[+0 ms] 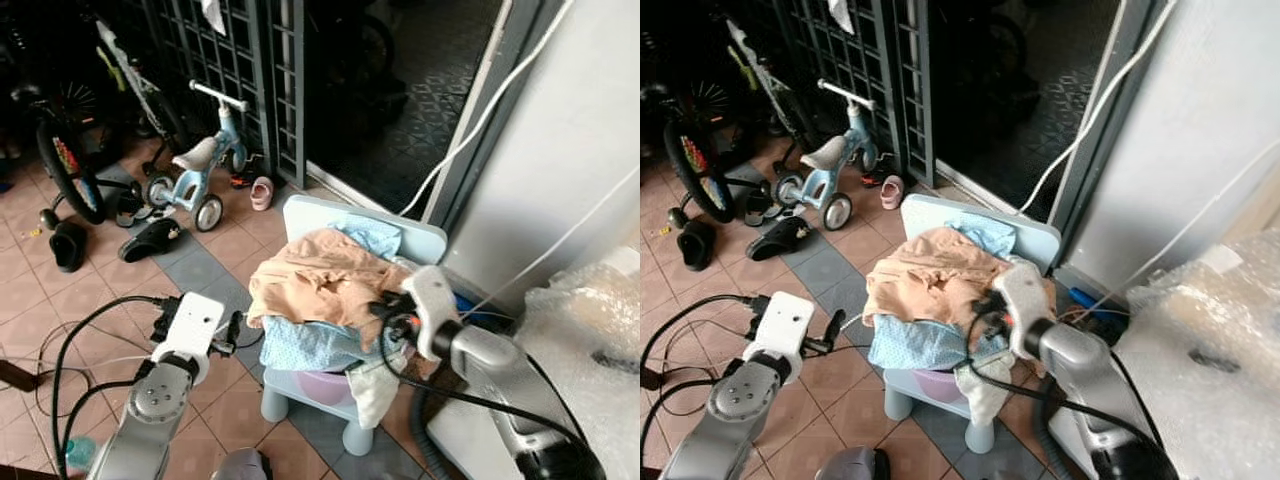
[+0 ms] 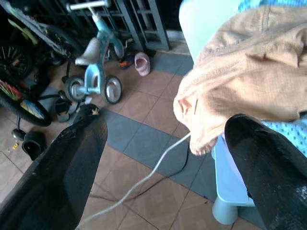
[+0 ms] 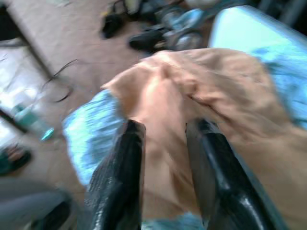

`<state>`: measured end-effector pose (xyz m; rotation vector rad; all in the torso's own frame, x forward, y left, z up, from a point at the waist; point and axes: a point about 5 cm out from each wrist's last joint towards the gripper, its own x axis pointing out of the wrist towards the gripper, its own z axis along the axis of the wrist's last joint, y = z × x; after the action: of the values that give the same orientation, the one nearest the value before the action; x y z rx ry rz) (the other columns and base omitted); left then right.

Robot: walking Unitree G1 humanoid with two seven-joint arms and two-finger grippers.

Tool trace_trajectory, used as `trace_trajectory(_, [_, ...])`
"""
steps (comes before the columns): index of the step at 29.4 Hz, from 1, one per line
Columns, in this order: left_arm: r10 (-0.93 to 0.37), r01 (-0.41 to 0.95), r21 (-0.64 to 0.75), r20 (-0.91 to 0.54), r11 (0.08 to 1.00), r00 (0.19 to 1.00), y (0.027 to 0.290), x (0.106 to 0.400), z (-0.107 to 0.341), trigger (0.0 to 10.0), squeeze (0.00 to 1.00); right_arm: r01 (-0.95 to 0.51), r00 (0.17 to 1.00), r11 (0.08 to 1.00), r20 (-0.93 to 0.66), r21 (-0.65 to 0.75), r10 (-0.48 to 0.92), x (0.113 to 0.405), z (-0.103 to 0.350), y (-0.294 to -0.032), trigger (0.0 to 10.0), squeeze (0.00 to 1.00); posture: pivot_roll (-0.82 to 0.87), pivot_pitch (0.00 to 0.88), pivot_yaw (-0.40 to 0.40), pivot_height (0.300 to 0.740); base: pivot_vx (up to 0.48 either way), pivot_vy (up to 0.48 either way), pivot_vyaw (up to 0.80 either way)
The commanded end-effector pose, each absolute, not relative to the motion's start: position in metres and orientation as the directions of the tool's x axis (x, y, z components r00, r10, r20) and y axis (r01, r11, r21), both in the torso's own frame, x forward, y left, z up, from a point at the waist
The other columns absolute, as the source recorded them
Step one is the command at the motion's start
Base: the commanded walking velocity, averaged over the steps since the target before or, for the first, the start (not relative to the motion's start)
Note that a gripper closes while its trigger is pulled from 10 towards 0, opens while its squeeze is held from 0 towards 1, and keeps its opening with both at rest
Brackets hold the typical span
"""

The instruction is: Clothes washing

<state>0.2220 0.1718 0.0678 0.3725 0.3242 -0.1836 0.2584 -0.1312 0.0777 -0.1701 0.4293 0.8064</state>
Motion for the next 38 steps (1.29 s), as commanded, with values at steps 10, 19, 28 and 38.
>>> trace_trajectory(10, [-0.122, 0.257, 0.345, -0.369, 0.903, 0.922, 0.181, 0.200, 0.073, 10.0, 0.00, -0.767, 0.608, 0.639, -0.382, -0.056, 0.696, 0.278, 0.081, -0.093, 10.0, 1.00, 0.07, 0.036, -0.022, 0.740, 0.000, 0.000, 0.00])
trace_trajectory(19, [-0.120, 0.251, 0.338, -0.365, 0.907, 0.923, 0.174, 0.177, 0.088, 10.0, 0.00, -0.624, 0.768, 0.761, -0.323, -0.179, 0.553, 0.311, 0.082, -0.076, 10.0, 1.00, 0.14, 0.125, -0.044, 0.740, 0.000, 0.000, 0.00])
trace_trajectory(28, [-0.079, 0.214, 0.312, -0.395, 0.926, 0.915, 0.172, 0.152, 0.101, 10.0, 0.00, -0.513, 0.835, 0.815, -0.375, -0.269, 0.402, 0.334, 0.068, -0.070, 10.0, 1.00, 0.19, 0.252, -0.061, 0.740, 0.000, 0.000, 0.00])
trace_trajectory(38, [-0.106, 0.237, 0.259, -0.437, 0.936, 0.893, 0.159, 0.133, 0.105, 10.0, 0.00, -0.448, 0.847, 0.845, -0.442, -0.293, 0.296, 0.340, 0.055, -0.070, 10.0, 0.00, 0.19, 0.314, -0.083, 0.740, 0.000, 0.000, 0.00])
